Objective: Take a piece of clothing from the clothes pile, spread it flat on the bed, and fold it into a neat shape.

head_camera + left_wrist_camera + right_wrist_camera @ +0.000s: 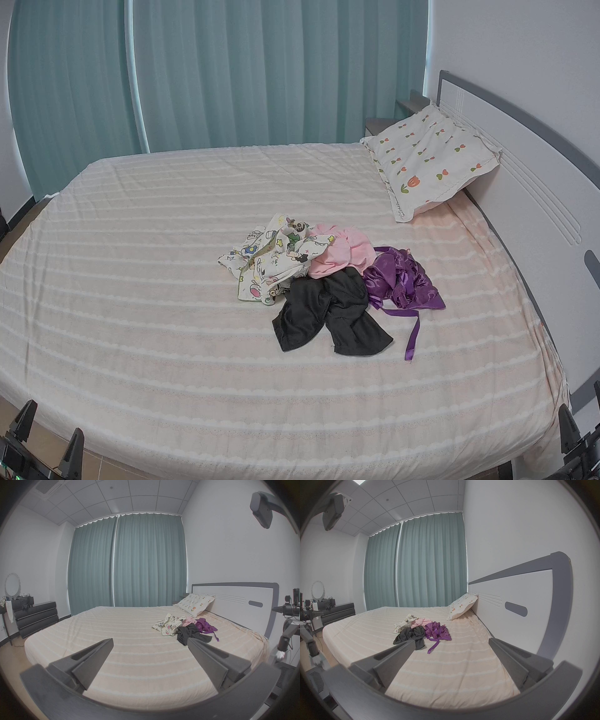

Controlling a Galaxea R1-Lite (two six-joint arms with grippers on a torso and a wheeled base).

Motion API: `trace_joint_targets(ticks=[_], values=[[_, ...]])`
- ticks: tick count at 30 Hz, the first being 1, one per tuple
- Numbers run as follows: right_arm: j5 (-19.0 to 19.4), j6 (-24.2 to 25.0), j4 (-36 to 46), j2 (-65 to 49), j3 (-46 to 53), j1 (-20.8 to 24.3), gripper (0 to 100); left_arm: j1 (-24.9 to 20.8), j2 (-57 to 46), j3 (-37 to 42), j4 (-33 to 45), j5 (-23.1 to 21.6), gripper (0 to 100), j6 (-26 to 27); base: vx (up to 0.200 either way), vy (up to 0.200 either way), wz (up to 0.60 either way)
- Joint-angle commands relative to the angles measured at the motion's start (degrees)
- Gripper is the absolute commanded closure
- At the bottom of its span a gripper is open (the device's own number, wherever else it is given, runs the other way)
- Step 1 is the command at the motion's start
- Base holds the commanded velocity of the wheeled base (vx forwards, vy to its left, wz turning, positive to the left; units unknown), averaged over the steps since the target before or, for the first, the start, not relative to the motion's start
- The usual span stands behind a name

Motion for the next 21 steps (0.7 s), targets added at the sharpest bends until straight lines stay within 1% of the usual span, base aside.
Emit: trace_joint_targets(ticks=[1, 6, 8, 9, 10, 11, 13, 15, 16, 17, 18, 20, 21], values=[[0.2, -0.3, 0.3, -1.0, 0.8, 0.3, 0, 0.0, -0.9, 0.8, 0.0, 0.0, 0, 0.0, 0.0, 0.0, 0.0], [0.5, -0.2, -0.2, -1.0, 0.6, 0.3, 0, 0.0, -0.9, 0.8, 0.0, 0.0, 0, 0.0, 0.0, 0.0, 0.0], [1.4, -0.2, -0.2, -0.8, -0.5, 0.4, 0, 0.0, -0.9, 0.8, 0.0, 0.0, 0, 0.0, 0.0, 0.0, 0.0], [4.0, 1.2, 0.3, 3.8, -9.4, 1.4, 0, 0.0, -0.9, 0.8, 0.0, 0.0, 0, 0.0, 0.0, 0.0, 0.0], [5.2, 2.7, 1.4, 6.9, -13.6, 1.5, 0, 0.0, -0.9, 0.8, 0.0, 0.0, 0, 0.0, 0.0, 0.0, 0.0], [6.0, 3.6, 2.4, 8.9, -14.5, 1.6, 0, 0.0, -0.9, 0.8, 0.0, 0.0, 0, 0.0, 0.0, 0.0, 0.0], [8.4, 3.6, 4.0, 12.8, -14.2, 2.2, 0, 0.0, -0.9, 0.8, 0.0, 0.0, 0, 0.0, 0.0, 0.0, 0.0], [12.4, 3.9, 4.6, 18.6, -12.9, 3.5, 0, 0.0, -0.9, 0.8, 0.0, 0.0, 0, 0.0, 0.0, 0.0, 0.0], [13.6, 4.0, 4.2, 20.7, -12.3, 3.8, 0, 0.0, -0.9, 0.8, 0.0, 0.0, 0, 0.0, 0.0, 0.0, 0.0], [15.7, 4.4, 3.6, 25.3, -11.7, 4.2, 0, 0.0, -0.9, 0.8, 0.0, 0.0, 0, 0.0, 0.0, 0.0, 0.0], [16.7, 5.2, 3.0, 27.9, -11.7, 4.2, 0, 0.0, -0.9, 0.8, 0.0, 0.0, 0, 0.0, 0.0, 0.0, 0.0], [19.8, 8.9, -0.8, 36.6, -12.0, 4.5, 0, 0.0, -0.9, 0.8, 0.0, 0.0, 0, 0.0, 0.0, 0.0, 0.0], [20.7, 10.1, -2.6, 39.9, -12.3, 4.7, 0, 0.0, -0.9, 0.8, 0.0, 0.0, 0, 0.0, 0.0, 0.0, 0.0]])
